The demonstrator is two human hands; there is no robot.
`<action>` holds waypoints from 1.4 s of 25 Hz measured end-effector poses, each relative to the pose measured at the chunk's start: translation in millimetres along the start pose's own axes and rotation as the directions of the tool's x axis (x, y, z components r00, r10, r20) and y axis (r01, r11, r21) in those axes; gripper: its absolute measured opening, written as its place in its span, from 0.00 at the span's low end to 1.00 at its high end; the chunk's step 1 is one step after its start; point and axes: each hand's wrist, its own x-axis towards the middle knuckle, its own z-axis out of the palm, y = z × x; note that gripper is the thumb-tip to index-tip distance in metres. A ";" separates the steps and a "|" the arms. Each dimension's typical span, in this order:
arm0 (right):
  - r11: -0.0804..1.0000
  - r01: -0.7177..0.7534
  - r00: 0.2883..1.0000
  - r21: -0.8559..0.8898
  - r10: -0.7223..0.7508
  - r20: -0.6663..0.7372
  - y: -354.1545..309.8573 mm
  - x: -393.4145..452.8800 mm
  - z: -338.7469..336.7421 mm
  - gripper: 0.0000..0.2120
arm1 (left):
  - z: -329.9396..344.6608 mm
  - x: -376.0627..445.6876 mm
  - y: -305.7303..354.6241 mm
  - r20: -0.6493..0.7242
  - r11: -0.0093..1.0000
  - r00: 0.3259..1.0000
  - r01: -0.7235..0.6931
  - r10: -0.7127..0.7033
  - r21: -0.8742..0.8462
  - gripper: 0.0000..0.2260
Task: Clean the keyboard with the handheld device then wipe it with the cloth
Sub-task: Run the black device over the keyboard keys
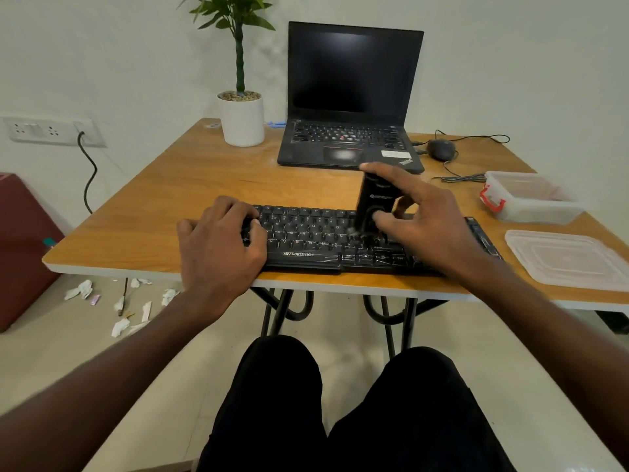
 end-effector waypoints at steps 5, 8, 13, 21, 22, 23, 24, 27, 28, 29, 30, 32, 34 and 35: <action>0.997 -0.001 0.984 -0.073 -0.012 -0.176 7.7 -14.7 -0.1 0.32 | -0.1 -0.8 1.8 0.005 1.000 1.000 0.007 -0.007 0.017 0.13; 0.998 0.026 0.984 -0.051 -0.035 -0.173 7.1 -24.2 10.4 0.32 | -0.7 0.1 1.4 0.013 1.000 1.000 0.002 -0.002 0.012 0.13; 0.996 0.027 0.992 0.085 -0.016 -0.126 6.5 -18.0 8.9 0.31 | -1.7 0.1 3.4 0.010 1.000 1.000 0.023 -0.023 0.015 0.13; 0.990 0.092 0.995 -0.103 -0.096 -0.038 -3.7 -6.4 7.8 0.32 | -1.7 0.8 5.4 0.026 0.999 0.999 0.019 -0.020 0.039 0.16; 0.988 0.106 0.994 -0.108 -0.106 0.004 -4.8 -2.5 8.5 0.32 | -0.9 1.0 5.4 0.028 0.999 0.999 0.018 -0.019 0.042 0.16; 0.985 0.112 0.993 -0.132 -0.104 0.061 -5.6 4.0 7.5 0.33 | -0.6 1.6 5.1 0.032 0.999 0.999 0.018 -0.020 0.044 0.15; 0.979 0.112 0.990 -0.171 -0.094 0.109 -6.3 11.9 6.5 0.34 | -0.4 2.2 4.7 0.032 0.999 0.999 0.021 -0.022 0.047 0.15; 0.973 0.099 0.992 -0.208 -0.078 0.103 -8.9 26.4 6.9 0.35 | 0.2 3.1 4.7 0.025 0.999 0.999 0.028 -0.029 0.039 0.14; 0.979 0.103 0.989 -0.175 -0.083 0.119 -10.0 26.6 7.4 0.34 | 0.3 2.9 5.0 0.024 0.999 0.999 0.030 -0.031 0.036 0.14; 0.981 0.113 0.983 -0.160 -0.087 0.162 -11.8 27.0 6.5 0.34 | 0.5 3.0 5.1 0.023 0.999 0.999 0.027 -0.028 0.036 0.14; 0.977 0.116 0.975 -0.180 -0.077 0.211 -13.5 29.3 4.0 0.34 | 0.8 3.4 4.8 0.022 0.999 0.999 0.022 -0.023 0.037 0.14; 0.957 0.119 0.973 -0.266 -0.059 0.224 -16.5 36.4 -0.3 0.34 | 1.0 3.6 3.1 0.023 0.999 1.000 0.017 -0.018 0.036 0.14; 0.964 0.127 0.978 -0.234 -0.083 0.190 -16.9 35.6 0.1 0.33 | 0.8 2.4 4.1 0.024 0.999 1.000 0.015 -0.016 0.035 0.14; 0.975 0.118 0.976 -0.189 -0.079 0.204 -15.1 31.9 -0.2 0.33 | 0.9 1.6 5.3 0.020 0.999 1.000 0.018 -0.018 0.034 0.13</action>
